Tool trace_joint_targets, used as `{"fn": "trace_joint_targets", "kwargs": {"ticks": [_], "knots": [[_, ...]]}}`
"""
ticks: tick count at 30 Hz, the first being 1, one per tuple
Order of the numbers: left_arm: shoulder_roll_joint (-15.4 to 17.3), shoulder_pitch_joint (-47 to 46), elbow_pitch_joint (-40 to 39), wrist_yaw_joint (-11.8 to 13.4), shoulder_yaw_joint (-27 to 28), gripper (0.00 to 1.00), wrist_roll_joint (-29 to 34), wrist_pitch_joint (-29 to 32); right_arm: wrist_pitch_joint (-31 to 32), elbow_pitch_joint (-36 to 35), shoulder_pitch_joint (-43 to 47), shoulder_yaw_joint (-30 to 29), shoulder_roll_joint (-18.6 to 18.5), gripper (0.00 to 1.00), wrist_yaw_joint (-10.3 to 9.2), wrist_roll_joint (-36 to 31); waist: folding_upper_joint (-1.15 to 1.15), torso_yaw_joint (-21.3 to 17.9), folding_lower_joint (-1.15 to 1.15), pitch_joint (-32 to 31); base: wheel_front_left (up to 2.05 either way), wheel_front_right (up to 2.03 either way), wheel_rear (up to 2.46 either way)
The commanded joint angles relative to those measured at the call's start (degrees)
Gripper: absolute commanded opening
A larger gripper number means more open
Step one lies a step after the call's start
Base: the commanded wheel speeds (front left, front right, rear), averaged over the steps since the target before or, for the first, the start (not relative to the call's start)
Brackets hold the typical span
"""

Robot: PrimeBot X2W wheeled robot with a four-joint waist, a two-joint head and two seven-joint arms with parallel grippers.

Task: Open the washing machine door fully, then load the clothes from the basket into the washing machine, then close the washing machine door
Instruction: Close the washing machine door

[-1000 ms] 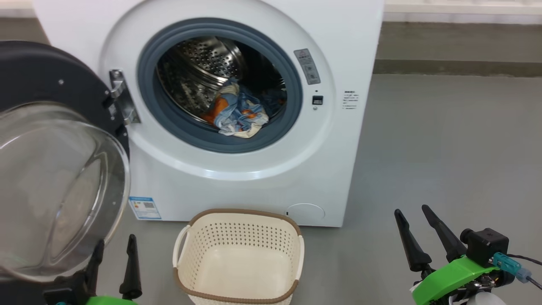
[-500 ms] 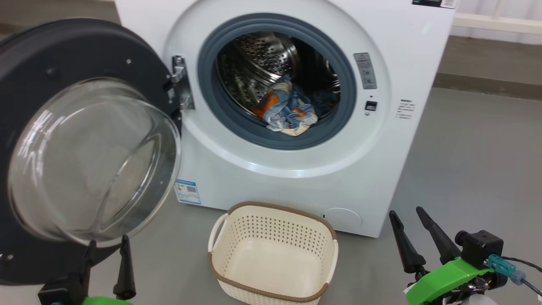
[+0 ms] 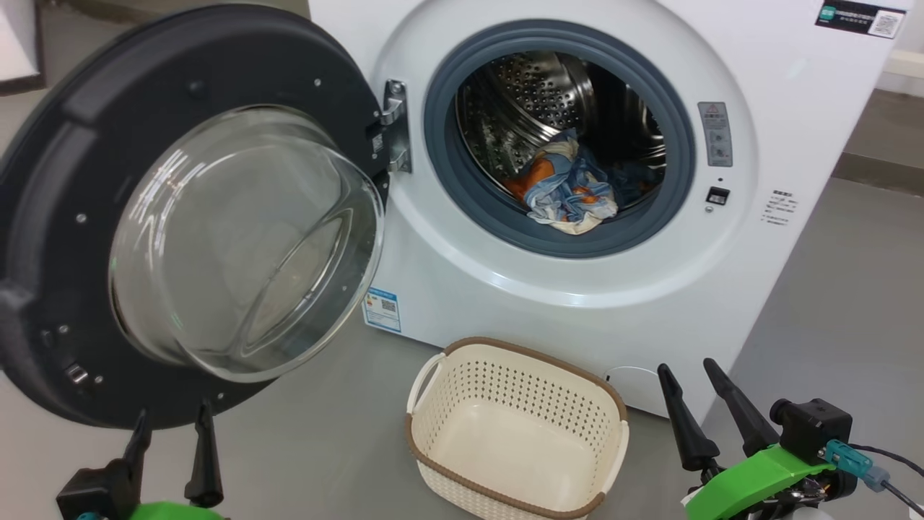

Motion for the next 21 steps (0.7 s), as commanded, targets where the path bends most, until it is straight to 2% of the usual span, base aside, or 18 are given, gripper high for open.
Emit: {"fn": "trace_joint_targets", "kwargs": {"ticks": [1,21], "knots": [[1.4,-0.9,-2.2,0.5,2.0,1.0,0.2,-0.1,-0.5,-1.3,-1.4,1.0,-0.5,1.0,0.43,0.0,0.0,0.7,0.0,0.3,0.0,0.0,0.0],[1.6,-0.2,-3.6,1.7,2.3,1.0,-0.7,-0.9,-0.5,-0.6,-2.8,2.5,-0.8,1.0,0.43,0.8,0.0,0.9,0.0,0.5,0.0,0.0,0.0]]}}
